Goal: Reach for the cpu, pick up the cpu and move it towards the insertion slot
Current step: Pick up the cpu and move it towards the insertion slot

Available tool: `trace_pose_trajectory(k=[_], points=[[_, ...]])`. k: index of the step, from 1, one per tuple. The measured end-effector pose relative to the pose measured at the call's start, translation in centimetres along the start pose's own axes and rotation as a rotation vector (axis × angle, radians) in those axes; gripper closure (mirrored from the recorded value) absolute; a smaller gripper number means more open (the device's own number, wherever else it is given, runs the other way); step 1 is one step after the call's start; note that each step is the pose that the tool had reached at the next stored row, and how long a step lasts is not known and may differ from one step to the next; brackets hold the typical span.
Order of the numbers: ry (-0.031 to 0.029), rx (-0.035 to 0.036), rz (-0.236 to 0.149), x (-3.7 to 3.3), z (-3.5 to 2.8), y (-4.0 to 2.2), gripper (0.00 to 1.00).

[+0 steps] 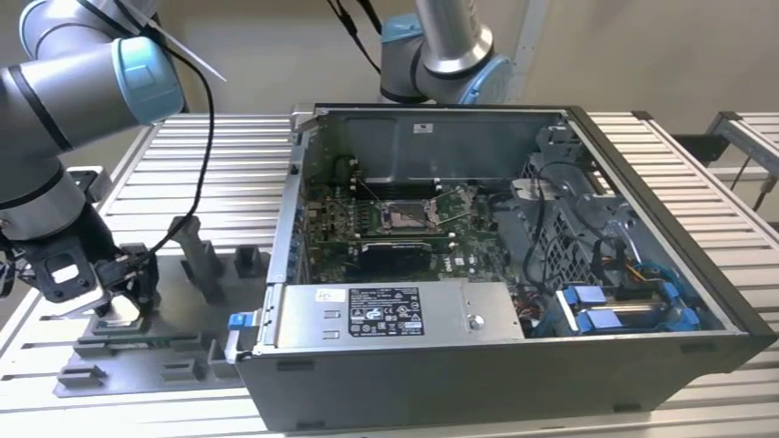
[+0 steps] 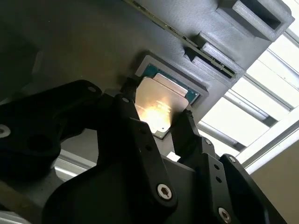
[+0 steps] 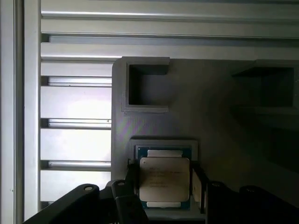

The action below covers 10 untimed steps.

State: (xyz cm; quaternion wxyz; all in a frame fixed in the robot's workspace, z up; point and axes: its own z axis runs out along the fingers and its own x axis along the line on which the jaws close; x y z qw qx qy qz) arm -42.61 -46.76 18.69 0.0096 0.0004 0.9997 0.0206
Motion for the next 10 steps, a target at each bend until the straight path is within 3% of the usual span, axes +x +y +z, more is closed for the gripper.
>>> trace_pose_trajectory(k=[10], points=[[0.0011,0.0004,0.000,-0.08,-4.56,0.18,1.00]])
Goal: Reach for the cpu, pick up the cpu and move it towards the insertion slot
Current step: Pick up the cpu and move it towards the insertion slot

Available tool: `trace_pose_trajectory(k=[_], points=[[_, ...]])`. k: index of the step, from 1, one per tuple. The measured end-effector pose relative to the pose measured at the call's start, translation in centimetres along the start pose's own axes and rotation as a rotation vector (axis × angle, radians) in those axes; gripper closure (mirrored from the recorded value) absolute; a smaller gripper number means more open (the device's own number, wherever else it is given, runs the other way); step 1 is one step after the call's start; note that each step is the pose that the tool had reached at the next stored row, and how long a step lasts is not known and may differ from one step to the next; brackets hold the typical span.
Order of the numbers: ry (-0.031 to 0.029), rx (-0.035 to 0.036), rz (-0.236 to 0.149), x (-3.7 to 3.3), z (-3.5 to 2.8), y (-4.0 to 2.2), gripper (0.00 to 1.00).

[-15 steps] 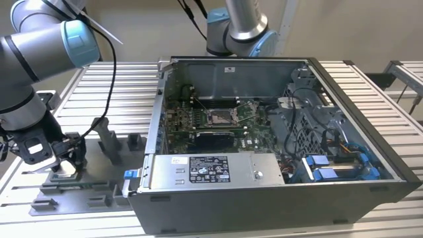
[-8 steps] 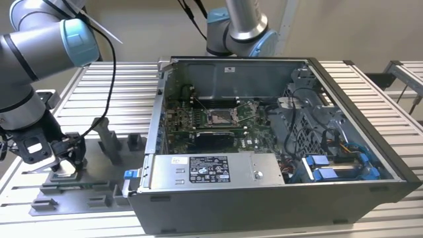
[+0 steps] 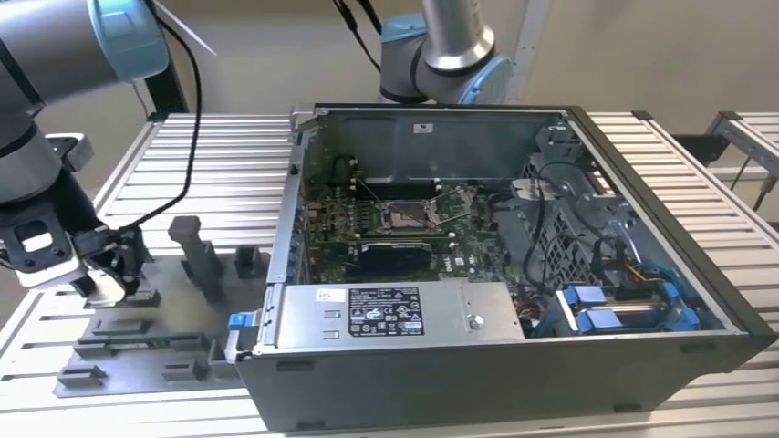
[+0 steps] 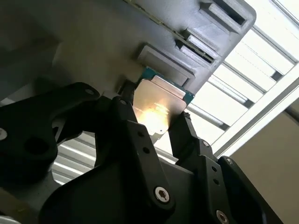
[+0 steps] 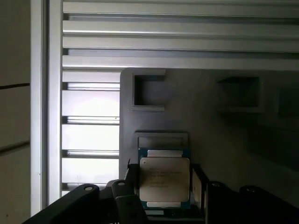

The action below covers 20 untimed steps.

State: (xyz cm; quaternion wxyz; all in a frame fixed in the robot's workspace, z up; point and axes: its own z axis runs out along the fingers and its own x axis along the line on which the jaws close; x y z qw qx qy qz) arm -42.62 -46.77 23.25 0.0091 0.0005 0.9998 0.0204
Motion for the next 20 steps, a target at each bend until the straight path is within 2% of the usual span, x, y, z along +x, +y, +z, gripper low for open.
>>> trace_pose_trajectory(k=[20], points=[[-0.0001,0.0000,0.000,-0.17,-9.12,0.37,1.00]])
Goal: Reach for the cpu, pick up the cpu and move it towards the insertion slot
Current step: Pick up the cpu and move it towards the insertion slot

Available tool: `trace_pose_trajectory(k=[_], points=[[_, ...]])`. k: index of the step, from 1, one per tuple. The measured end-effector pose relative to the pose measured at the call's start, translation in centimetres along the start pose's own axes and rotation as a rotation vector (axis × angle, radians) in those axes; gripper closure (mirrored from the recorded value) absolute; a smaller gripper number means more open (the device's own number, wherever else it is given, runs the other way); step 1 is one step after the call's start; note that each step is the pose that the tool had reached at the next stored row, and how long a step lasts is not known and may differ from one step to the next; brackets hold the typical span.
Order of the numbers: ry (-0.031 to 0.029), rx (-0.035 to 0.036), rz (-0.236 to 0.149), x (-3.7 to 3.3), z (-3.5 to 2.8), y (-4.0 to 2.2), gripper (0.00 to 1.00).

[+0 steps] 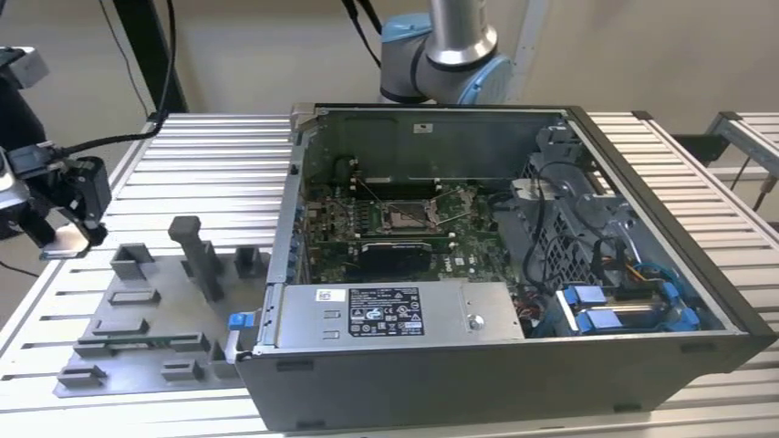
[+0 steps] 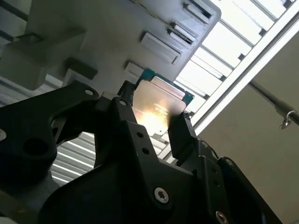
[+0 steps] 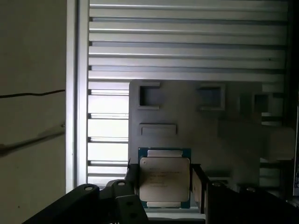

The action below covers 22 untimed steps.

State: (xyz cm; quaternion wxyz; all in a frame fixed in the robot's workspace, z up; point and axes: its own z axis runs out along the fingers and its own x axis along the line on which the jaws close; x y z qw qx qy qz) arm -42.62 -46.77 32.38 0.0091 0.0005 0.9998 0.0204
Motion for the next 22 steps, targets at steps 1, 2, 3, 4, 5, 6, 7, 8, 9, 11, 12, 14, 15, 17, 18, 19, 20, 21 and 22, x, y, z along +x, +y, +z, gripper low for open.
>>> trace_pose_trajectory(k=[1,2,3,4,5,6,7,8,9,11,12,14,15,17,18,19,20,21,22], points=[[0.0000,0.0000,0.000,-0.01,-0.45,0.02,1.00],[0.0000,0.0000,0.000,-0.02,-0.93,0.04,1.00],[0.0000,0.0000,0.000,-0.02,-1.38,0.06,1.00],[-0.0001,-0.0001,0.000,-0.03,-1.84,0.08,1.00],[-0.0001,-0.0001,0.000,-0.04,-2.26,0.09,1.00],[0.0000,0.0000,0.000,-0.05,-2.71,0.11,1.00],[-0.0001,-0.0001,0.000,-0.06,-3.18,0.13,1.00],[-0.0001,-0.0001,0.000,-0.07,-3.65,0.15,1.00],[0.0000,0.0000,0.000,-0.08,-4.11,0.17,1.00],[-0.0001,-0.0001,0.000,-0.09,-5.00,0.21,1.00],[0.0000,0.0000,0.000,-0.10,-5.44,0.22,1.00],[-0.0001,-0.0001,0.000,-0.12,-6.36,0.26,1.00],[0.0001,0.0000,0.000,-0.12,-6.83,0.28,1.00],[0.0000,0.0000,0.000,-0.14,-7.73,0.32,1.00],[0.0000,0.0001,0.000,-0.15,-8.17,0.33,1.00],[0.0000,-0.0001,0.000,-0.16,-8.67,0.35,1.00],[-0.0006,0.0001,0.000,-0.17,-9.02,0.37,1.00],[-0.0008,0.0004,0.000,-0.17,-9.03,0.37,1.00],[-0.0007,0.0005,0.000,-0.17,-9.03,0.37,1.00]])
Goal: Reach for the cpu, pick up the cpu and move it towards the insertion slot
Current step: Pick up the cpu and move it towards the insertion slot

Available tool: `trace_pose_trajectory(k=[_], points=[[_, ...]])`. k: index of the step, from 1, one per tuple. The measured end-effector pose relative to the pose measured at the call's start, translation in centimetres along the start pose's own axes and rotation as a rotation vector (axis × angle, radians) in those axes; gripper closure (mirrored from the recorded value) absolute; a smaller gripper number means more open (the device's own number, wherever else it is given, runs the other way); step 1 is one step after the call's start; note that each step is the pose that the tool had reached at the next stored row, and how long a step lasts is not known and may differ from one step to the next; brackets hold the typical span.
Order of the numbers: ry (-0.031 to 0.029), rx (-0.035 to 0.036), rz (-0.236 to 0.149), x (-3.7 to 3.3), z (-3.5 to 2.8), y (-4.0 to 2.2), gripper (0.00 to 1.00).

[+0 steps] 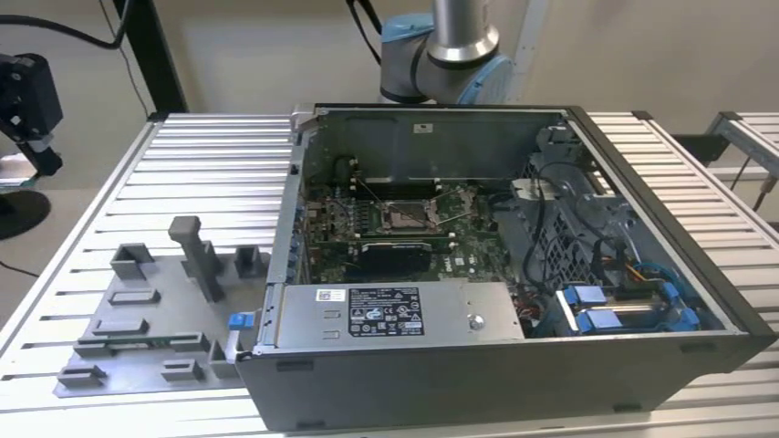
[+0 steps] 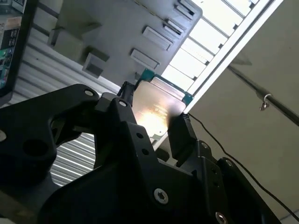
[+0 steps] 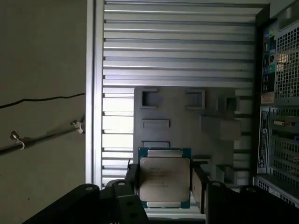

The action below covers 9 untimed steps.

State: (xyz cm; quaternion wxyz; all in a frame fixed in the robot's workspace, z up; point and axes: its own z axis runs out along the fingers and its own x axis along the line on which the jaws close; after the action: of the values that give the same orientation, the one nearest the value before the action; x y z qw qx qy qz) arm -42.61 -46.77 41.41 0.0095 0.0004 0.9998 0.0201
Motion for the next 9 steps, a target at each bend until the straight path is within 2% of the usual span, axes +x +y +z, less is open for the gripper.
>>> trace_pose_trajectory(k=[6,9], points=[[0.0004,0.0003,0.000,-0.05,-0.02,0.01,1.00],[0.0009,0.0002,0.000,-0.62,0.00,0.01,1.00]])
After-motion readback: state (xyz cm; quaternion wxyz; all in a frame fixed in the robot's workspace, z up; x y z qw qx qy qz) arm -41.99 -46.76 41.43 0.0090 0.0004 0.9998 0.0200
